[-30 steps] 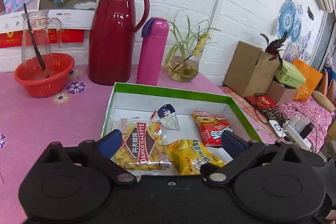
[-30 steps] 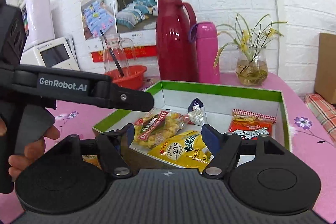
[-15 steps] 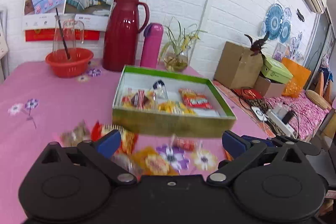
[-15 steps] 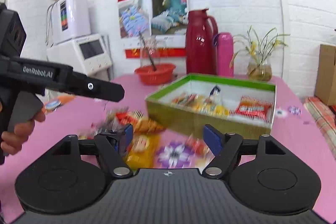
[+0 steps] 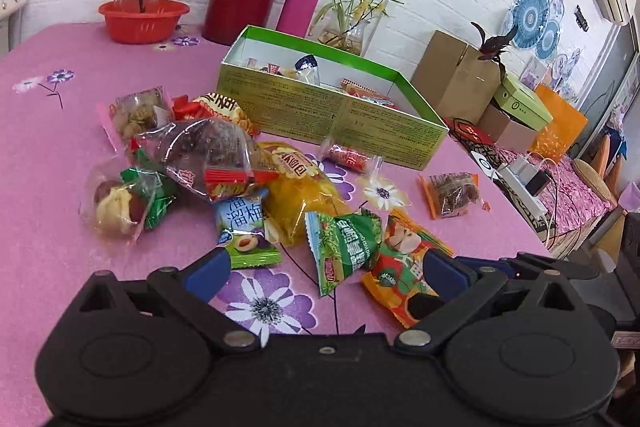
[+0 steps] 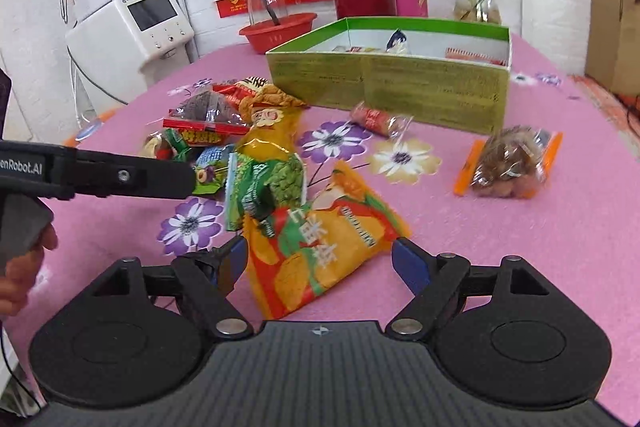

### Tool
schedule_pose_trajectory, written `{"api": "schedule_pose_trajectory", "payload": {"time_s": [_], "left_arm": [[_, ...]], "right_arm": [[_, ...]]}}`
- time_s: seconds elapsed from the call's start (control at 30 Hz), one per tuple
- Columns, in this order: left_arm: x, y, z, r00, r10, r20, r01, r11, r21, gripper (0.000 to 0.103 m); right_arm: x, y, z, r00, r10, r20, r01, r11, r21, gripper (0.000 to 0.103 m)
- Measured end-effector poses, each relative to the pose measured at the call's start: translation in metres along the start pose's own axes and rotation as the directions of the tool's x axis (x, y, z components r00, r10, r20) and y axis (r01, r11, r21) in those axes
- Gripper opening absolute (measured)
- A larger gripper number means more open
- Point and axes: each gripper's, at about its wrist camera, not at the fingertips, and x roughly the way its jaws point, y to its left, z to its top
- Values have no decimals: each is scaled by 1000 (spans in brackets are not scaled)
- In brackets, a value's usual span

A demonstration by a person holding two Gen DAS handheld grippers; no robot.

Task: Organize snacks
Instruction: 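Grasp a green snack bag with the left tool while the right grasps an orange bag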

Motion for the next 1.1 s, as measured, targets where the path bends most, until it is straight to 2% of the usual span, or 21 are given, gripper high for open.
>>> {"api": "schedule_pose_trajectory", "payload": {"time_s": [0.17,0.27,0.43,0.6,0.8,0.87,0.93,1.1], "left_arm": [[7,-4,4,1000,-15,13,15,1000,4,103],[11,-5,6,1000,-25,6,25,1000,7,103],[21,-7,8,1000,-28,-13,28,999,19,103],[43,-13,7,998,-31,-55,32,999,14,103],[67,-21,6,997,-4,-83,7,999,45,103],[67,-23,4,997,31,-71,-25,996,85,89],[65,-23,3,996,63,-64,-56,992,114,45],[55,-15,1,996,24,-87,-17,997,79,43]], "right_arm": [[15,6,6,998,-55,21,54,997,48,103],[22,9,6,994,-102,26,102,994,-28,103],[7,4,-6,997,-82,14,83,982,-168,99],[-11,-12,-15,994,-111,1,110,986,-123,103],[-10,-13,-16,993,-120,12,120,986,-118,103],[-6,-12,-14,992,-123,17,124,984,-125,103],[-5,-11,-14,992,-122,23,124,983,-137,99],[-10,-10,-13,993,-108,38,113,980,-164,87]]}}
